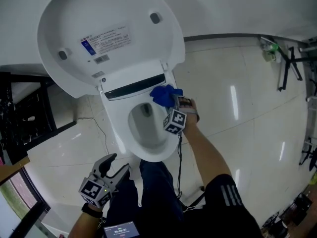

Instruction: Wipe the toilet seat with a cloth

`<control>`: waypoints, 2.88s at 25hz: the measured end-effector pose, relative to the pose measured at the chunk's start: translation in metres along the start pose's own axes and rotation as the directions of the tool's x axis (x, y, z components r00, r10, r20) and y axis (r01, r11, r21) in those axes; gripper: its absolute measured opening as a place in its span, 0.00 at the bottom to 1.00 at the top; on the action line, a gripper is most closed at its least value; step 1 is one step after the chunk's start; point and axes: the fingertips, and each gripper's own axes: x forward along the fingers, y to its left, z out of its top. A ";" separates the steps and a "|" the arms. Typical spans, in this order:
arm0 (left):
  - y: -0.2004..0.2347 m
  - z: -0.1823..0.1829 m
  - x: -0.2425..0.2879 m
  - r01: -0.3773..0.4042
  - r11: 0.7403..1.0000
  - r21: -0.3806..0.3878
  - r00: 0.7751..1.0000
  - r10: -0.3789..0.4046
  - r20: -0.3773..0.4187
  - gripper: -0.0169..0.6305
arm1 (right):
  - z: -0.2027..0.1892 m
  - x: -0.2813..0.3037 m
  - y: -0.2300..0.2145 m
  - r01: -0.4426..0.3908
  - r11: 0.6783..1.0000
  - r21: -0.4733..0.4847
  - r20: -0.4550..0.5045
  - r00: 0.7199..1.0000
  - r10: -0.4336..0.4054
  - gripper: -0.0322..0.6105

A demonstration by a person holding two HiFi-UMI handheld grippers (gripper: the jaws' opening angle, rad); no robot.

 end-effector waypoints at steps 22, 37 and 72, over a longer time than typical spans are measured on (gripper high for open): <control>-0.040 -0.011 0.005 0.125 0.988 0.089 0.992 -0.122 -0.043 0.41 | -0.041 -0.066 0.219 -0.323 0.928 0.185 -0.051 0.940 0.338 0.42; -0.067 0.018 -0.095 0.143 0.952 0.272 0.978 -0.178 0.108 0.41 | 0.054 -0.315 0.113 -0.149 0.807 0.572 0.359 0.929 -0.083 0.42; -0.232 -0.060 -0.465 0.246 0.840 0.483 0.873 -0.409 0.266 0.41 | 0.215 -0.791 0.388 -0.301 0.416 0.858 0.506 0.636 -0.582 0.41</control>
